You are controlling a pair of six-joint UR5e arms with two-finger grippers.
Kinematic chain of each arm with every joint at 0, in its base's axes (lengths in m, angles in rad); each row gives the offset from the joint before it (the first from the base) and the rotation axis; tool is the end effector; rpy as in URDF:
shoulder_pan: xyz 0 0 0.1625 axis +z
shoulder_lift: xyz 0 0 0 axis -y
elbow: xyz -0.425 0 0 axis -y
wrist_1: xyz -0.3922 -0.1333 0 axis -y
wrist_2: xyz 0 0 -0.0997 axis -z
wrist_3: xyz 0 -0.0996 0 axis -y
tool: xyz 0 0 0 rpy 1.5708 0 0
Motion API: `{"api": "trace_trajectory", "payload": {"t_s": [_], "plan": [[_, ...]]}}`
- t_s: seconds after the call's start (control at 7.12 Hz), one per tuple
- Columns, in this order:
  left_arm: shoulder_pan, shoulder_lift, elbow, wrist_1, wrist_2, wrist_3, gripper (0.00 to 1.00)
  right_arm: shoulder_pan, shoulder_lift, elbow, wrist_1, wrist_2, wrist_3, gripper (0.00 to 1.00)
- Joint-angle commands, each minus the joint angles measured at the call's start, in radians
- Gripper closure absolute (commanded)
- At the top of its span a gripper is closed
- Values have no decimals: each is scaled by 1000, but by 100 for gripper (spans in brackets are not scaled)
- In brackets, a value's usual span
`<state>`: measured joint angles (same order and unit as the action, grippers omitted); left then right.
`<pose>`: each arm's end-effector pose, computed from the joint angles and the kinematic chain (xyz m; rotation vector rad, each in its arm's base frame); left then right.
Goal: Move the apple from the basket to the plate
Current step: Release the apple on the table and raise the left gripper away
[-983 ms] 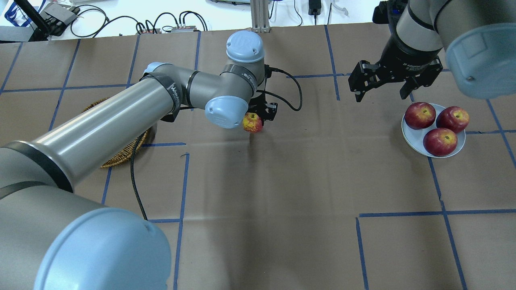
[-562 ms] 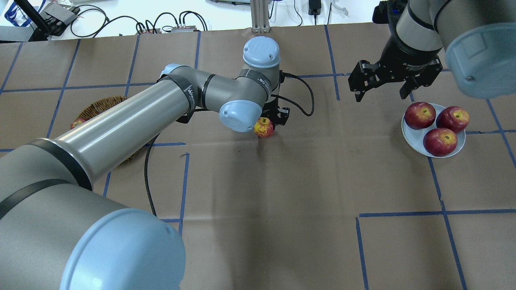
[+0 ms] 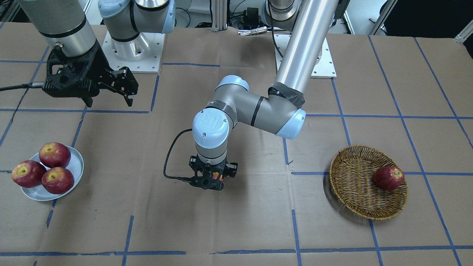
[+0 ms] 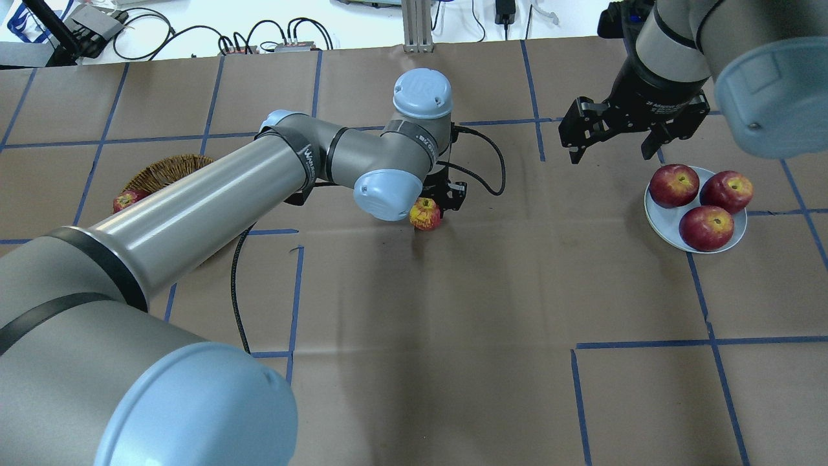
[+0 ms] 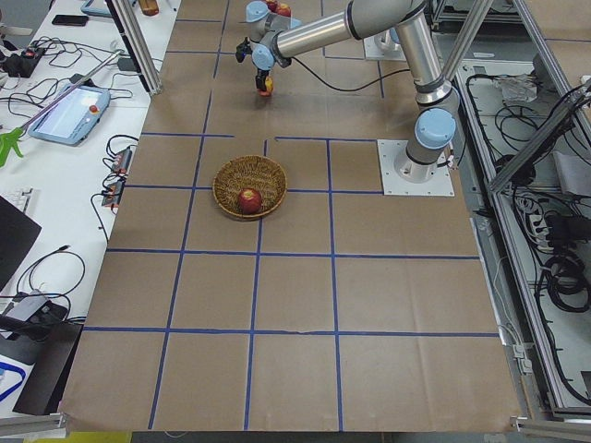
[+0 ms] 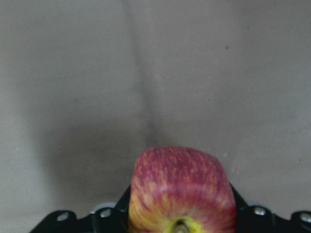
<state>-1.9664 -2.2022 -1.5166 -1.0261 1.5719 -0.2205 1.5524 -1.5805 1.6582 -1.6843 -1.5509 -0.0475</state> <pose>-0.3834 -0.5724 0.1888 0.2737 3.1183 0.0480 0.1262 -0.4925 0.4611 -0.0460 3.1220 -0.0569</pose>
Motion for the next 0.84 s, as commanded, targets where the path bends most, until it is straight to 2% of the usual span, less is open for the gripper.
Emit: {"api": "trace_trajectory", "payload": {"t_s": [0.0,0.14,0.28,0.42,0.7], "plan": [[0,-2,-5,0,-3,-2,16,0,-1,-2,0,0,0,0],[0,2,-5,0,-1,-2,2,0,0,-2,0,2,0,0],[0,18,-1,-6,-1,-2,1,0,2,-2,-3,2,2,0],[17,57,36,-99,0,3,1,0,2,-2,-3,2,0,0],[84,226,67,-291,10,38,1,0,4,0,-3,-3,0,0]]}}
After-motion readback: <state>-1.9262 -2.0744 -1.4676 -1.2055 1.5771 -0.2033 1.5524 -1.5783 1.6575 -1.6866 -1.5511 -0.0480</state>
